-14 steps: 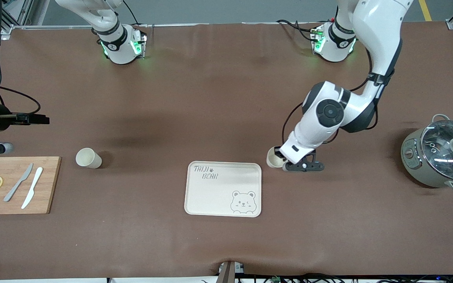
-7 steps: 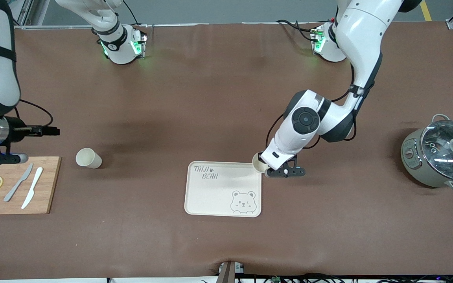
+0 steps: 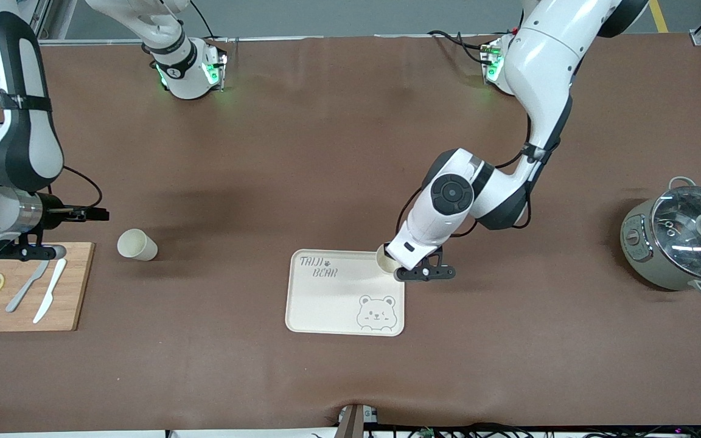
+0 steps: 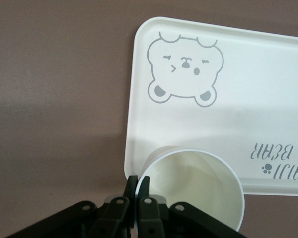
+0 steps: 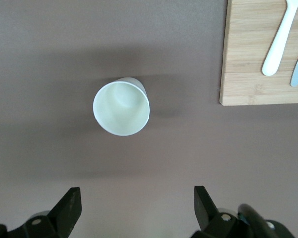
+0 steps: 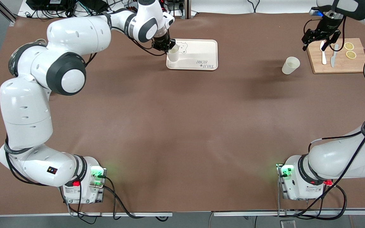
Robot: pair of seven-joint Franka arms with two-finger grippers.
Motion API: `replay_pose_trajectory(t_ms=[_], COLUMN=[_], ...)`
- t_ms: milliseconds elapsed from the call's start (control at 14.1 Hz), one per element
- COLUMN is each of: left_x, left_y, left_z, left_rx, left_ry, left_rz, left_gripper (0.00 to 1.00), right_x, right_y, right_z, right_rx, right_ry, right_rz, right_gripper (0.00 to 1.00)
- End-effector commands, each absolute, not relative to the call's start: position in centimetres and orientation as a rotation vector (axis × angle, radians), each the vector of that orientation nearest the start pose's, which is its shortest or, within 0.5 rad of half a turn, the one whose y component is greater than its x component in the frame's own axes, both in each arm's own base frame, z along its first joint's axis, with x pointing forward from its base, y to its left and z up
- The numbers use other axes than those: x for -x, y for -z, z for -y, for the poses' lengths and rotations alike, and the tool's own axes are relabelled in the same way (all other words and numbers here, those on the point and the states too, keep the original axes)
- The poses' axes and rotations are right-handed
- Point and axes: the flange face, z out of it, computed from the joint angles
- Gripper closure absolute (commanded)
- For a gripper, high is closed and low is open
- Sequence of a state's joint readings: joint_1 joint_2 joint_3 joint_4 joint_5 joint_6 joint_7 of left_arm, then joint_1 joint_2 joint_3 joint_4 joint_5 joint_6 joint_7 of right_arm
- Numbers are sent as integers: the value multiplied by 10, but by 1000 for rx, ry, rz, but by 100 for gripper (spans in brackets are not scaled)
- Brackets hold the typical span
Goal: Place white IKEA cup upright on tray with both arms
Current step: 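Lower the cup onto the tray while the right gripper grasps the other cup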
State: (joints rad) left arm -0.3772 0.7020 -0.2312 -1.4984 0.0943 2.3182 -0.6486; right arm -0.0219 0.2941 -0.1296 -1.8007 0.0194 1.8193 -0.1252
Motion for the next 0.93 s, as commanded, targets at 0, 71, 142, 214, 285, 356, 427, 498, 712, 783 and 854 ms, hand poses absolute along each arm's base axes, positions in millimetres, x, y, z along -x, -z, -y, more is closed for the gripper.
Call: replay_pose_trajectory(t_ms=[0,71,142,214,285,356,427,498,712,783,854], left_x=[-626,-630,-634,-636,-641,-644,-646,-646,-643,-644,-643], left_y=[-274,-270,-267,-260,-257,-254,-254,-250,-251,-251,-254], left_z=[394,393,397,400,398,397,398,399,406,406,408], left_rx=[3245,3232,3222,3211,3202,3202,3205,3205,3209,3210,3213], left_ry=[151,163,185,192,207,209,217,215,222,224,229], left_rz=[86,86,83,81,88,94,95,96,87,90,89], left_gripper=[100,100,100,100,100,100,100,100,100,100,100], right_x=[-580,-580,-580,-573,-568,-566,-566,-569,-570,-571,-573], right_y=[-347,-344,-338,-325,-313,-307,-305,-302,-296,-292,-286], right_z=[87,87,89,99,102,100,98,99,93,87,89], right_rx=[3088,3089,3093,3096,3102,3104,3107,3112,3119,3120,3124], right_ry=[-373,-370,-350,-321,-291,-282,-275,-247,-221,-221,-205], right_rz=[-91,-91,-97,-120,-126,-120,-113,-116,-102,-92,-99], right_gripper=[0,0,0,0,0,0,0,0,0,0,0])
